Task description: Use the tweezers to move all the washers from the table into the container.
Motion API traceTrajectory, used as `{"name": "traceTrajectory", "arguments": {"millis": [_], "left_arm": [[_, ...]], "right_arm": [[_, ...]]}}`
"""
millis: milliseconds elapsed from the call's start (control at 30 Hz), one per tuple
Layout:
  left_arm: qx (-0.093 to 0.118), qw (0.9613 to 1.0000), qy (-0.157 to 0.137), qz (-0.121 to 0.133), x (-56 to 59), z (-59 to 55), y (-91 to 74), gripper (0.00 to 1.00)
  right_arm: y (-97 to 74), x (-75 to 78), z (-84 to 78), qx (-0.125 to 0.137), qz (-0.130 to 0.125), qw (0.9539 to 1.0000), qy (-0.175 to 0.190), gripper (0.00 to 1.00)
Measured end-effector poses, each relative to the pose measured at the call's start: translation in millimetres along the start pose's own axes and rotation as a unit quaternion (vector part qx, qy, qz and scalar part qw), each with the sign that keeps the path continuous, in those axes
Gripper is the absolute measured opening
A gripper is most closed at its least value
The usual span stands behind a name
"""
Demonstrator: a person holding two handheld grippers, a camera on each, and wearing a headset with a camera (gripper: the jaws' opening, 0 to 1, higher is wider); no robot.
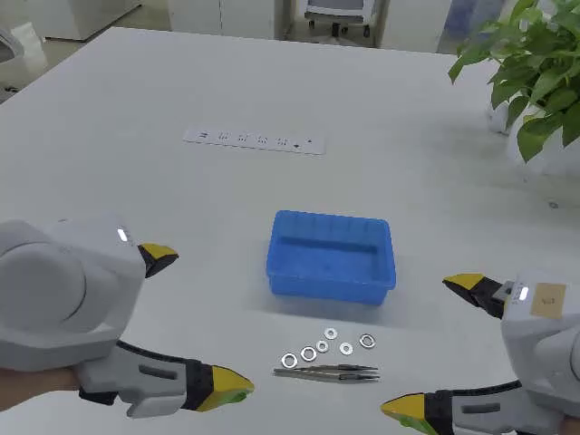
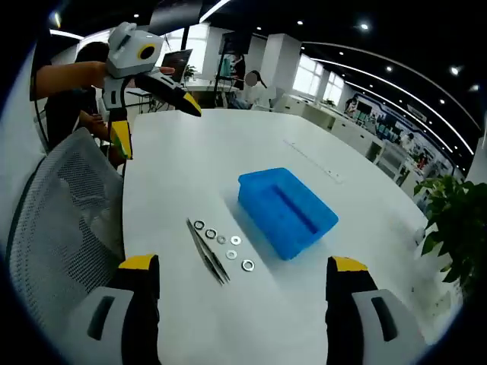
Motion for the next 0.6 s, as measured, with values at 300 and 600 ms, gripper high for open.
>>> {"name": "traceTrajectory", "arguments": {"millis": [300, 600], "left_arm": [[-0.008, 0.9998, 0.0, -0.018, 1.6, -10.8, 13.1, 0.99], [-0.005, 0.9993, 0.001, -0.037, 10.9, -16.8, 15.8, 0.99]], "right_arm": [[-2.5, 3.7, 1.9, 0.011, -0.008, 0.9998, 0.015, 0.94], [-6.3, 1.9, 5.7, 0.013, -0.017, 0.9996, 0.017, 0.94]]}}
Point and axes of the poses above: the centre of the closed fingertips' face, and the gripper's own axes: y roughly forward along the fingers, x roughly to its right, z roughly out of its top, the point moved 3 cm from there along -y, roughly backward along the fingers, and after that the axes turned 13 degrees about y, right-handed, at the moved point
